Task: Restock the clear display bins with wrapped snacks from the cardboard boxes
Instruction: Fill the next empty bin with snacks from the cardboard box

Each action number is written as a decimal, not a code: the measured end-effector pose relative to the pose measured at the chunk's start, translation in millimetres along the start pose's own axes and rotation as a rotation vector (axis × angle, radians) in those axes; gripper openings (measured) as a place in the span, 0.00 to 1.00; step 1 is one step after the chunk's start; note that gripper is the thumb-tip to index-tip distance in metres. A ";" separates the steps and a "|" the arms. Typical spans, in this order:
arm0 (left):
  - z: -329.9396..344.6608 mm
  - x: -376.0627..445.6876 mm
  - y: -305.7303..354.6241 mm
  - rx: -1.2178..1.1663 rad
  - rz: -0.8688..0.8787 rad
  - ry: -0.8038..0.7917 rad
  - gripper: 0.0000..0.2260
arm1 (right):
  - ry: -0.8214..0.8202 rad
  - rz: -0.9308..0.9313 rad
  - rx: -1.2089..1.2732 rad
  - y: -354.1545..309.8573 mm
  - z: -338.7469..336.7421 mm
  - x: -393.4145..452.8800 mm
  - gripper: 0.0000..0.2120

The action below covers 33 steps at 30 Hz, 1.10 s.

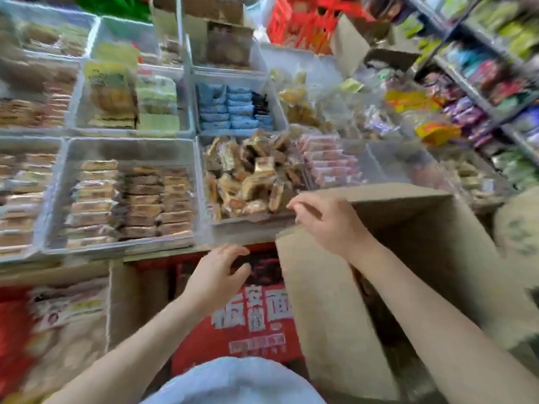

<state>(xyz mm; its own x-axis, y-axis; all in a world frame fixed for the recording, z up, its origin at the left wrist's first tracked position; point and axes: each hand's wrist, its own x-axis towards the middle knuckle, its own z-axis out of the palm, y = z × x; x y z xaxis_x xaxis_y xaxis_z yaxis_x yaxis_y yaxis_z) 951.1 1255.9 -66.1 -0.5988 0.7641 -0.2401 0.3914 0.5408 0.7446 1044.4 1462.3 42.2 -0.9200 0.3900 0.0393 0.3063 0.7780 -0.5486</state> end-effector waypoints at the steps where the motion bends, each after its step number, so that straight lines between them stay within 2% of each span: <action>1: 20.0 -1.2 26.9 -0.046 0.034 -0.029 0.17 | 0.050 0.042 0.001 18.2 -17.0 -15.6 0.09; 3: 55.7 -6.3 76.1 -0.182 0.067 -0.079 0.22 | 0.104 0.128 0.008 56.7 -41.4 -43.1 0.09; 5: 87.5 -11.1 117.0 -0.331 0.021 -0.073 0.31 | 0.090 0.211 0.030 92.9 -56.9 -64.7 0.10; 7: 113.9 -14.2 150.8 -0.469 -0.063 -0.043 0.39 | -0.001 0.261 0.007 125.8 -65.2 -78.7 0.11; 10: 148.1 -10.1 176.9 -0.514 -0.110 0.072 0.46 | -0.206 0.251 -0.081 166.9 -67.8 -86.8 0.12; 13: 167.5 -4.3 181.2 -0.477 -0.173 0.207 0.47 | -0.406 0.227 -0.185 199.3 -56.9 -82.2 0.12; 18: 170.8 -2.2 182.6 -0.407 -0.195 0.288 0.42 | -0.831 0.249 -0.436 260.6 9.6 -74.8 0.17; 20: 169.9 -3.8 185.6 -0.386 -0.213 0.302 0.42 | -1.025 0.297 -0.582 296.6 44.7 -85.4 0.19; 22: 169.5 -5.2 186.6 -0.382 -0.223 0.316 0.42 | -1.088 0.408 -0.626 323.2 69.6 -100.4 0.22; 26: 171.6 -8.7 186.6 -0.372 -0.251 0.343 0.42 | -0.981 0.472 -0.504 345.0 90.0 -116.3 0.28; 29: 174.5 -8.2 188.5 -0.358 -0.254 0.356 0.42 | -0.942 0.545 -0.333 354.0 70.0 -103.7 0.28; 31: 175.1 -7.7 188.1 -0.358 -0.258 0.354 0.41 | -0.841 0.686 0.092 348.8 41.7 -87.2 0.21; 33: 174.8 -7.2 188.4 -0.365 -0.252 0.347 0.40 | -0.752 0.805 0.647 331.5 8.4 -71.9 0.16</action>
<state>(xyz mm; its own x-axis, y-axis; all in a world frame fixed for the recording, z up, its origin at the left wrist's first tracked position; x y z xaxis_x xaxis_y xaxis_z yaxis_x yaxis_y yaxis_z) 1151.4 1413.8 -33.0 -0.8614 0.4332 -0.2652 -0.0238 0.4872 0.8730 1210.1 1687.9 -149.5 -0.5073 0.0993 -0.8560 0.8597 -0.0100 -0.5107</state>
